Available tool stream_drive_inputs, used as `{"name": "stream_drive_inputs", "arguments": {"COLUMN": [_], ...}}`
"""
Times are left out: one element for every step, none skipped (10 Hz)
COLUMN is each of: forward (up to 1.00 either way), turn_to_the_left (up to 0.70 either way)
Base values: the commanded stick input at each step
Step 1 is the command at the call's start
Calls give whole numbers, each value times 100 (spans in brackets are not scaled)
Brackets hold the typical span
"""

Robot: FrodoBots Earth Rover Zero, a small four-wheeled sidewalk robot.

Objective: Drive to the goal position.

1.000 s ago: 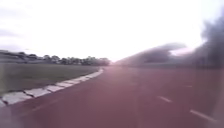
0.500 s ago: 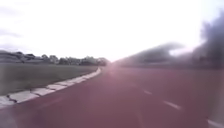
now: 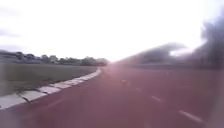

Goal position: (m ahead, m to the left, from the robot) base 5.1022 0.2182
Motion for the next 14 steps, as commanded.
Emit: {"name": "stream_drive_inputs", "arguments": {"forward": [70, 70, 70, 70, 70, 70, 70, 70, 70, 70, 70, 70, 70, 70], "turn_to_the_left": [-4, -11, -25, -32, -32, -18, 0, 0, 0, 0, 0, 0, 0, 0]}}
